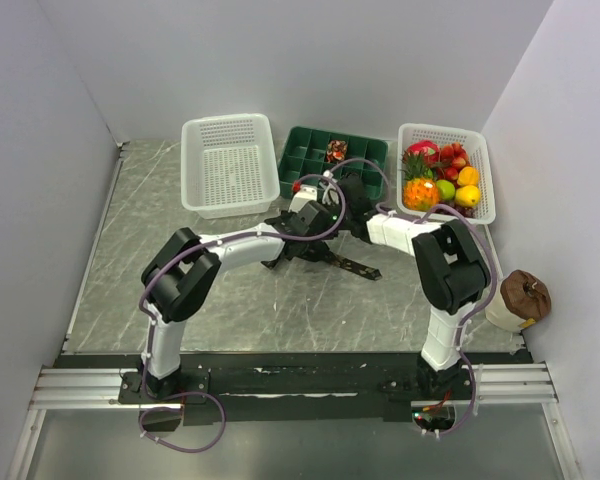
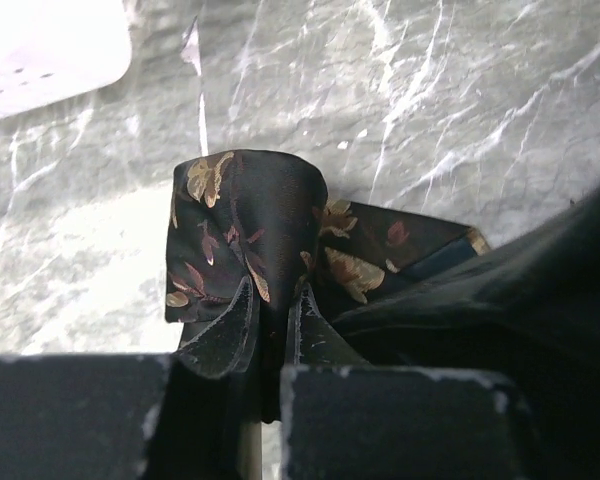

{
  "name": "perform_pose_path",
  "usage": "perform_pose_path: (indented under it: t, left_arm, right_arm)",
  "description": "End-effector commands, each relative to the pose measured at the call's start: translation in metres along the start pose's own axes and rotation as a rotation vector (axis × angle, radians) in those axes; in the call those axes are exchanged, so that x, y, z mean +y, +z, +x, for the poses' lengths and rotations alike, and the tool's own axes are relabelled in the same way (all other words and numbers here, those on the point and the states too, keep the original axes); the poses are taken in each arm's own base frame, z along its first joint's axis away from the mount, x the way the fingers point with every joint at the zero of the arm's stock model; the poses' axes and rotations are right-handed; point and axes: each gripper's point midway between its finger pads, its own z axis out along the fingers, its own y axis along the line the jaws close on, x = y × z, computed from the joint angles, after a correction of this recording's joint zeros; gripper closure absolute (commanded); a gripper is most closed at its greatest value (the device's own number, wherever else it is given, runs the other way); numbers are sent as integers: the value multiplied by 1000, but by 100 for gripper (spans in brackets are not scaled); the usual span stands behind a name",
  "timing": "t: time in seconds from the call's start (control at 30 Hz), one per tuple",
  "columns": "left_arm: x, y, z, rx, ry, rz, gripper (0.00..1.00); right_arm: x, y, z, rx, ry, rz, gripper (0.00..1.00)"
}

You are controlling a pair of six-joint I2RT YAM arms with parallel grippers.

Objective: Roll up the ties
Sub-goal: Roll the tie at the center of the board.

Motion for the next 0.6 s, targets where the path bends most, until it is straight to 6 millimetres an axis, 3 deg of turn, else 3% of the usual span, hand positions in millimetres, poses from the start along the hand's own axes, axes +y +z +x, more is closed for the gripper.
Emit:
perform_pose_path:
  t: [0.0, 0.27, 0.37, 0.4, 0.43, 0.57]
  left_arm:
    - [-15, 9, -7, 0, 1, 44, 99]
    - [-27, 11, 4, 17, 13, 122, 91]
    - [-31, 9, 6, 13, 4, 161, 77]
    - [-30, 9, 9, 18, 2, 166, 64]
    - [-34, 8, 7, 8, -4, 189, 59]
    - [-37, 0, 4, -13, -14, 235, 50]
  right_arm:
    - [-9, -16, -17, -56, -41, 30, 92]
    - [-20, -26, -28, -79, -28, 31, 92]
    - [-20, -29, -30, -82, -25, 0, 92]
    - [-21, -30, -31, -86, -25, -3, 92]
    - [-18, -31, -31, -83, -27, -24, 92]
    - [-10, -30, -33, -74, -50, -85, 92]
